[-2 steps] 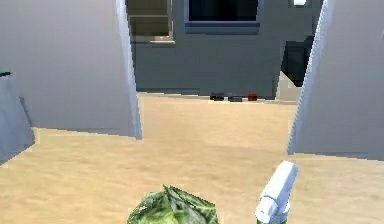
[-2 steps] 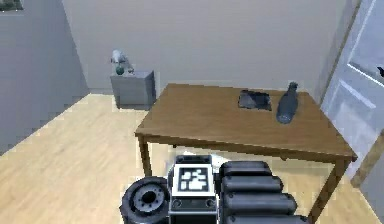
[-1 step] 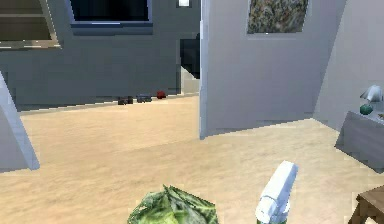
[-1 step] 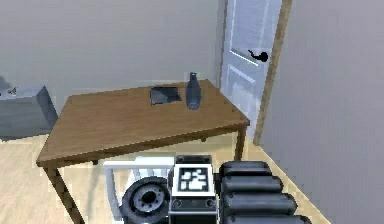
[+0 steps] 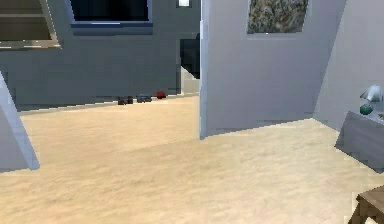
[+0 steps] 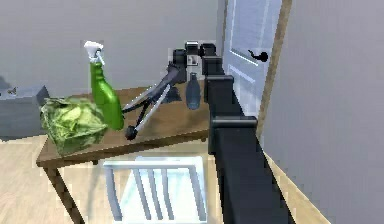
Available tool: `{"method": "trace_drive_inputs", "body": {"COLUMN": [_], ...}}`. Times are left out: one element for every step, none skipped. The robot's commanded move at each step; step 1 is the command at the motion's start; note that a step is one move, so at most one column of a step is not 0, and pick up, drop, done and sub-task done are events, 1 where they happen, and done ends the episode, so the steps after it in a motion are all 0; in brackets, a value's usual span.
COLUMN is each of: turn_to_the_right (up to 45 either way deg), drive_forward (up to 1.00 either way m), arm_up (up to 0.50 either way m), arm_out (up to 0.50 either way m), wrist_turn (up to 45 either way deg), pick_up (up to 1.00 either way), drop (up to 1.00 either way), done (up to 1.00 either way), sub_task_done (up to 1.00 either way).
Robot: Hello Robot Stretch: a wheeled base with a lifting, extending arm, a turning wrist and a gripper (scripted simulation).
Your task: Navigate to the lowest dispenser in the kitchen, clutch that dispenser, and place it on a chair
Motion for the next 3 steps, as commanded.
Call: {"method": "trace_drive_inputs", "body": {"turn_to_the_right": [0.0, 0.0, 0.0], "drive_forward": [0.00, 0.00, 0.00], "arm_up": [0.00, 0.00, 0.00], "arm_out": [0.00, 0.00, 0.00], "wrist_turn": [45.0, 45.0, 15.0], "pick_up": [0.00, 0.00, 0.00], "drop": [0.00, 0.00, 0.00], "done": [0.00, 0.00, 0.00], "sub_task_done": [0.00, 0.00, 0.00]}}
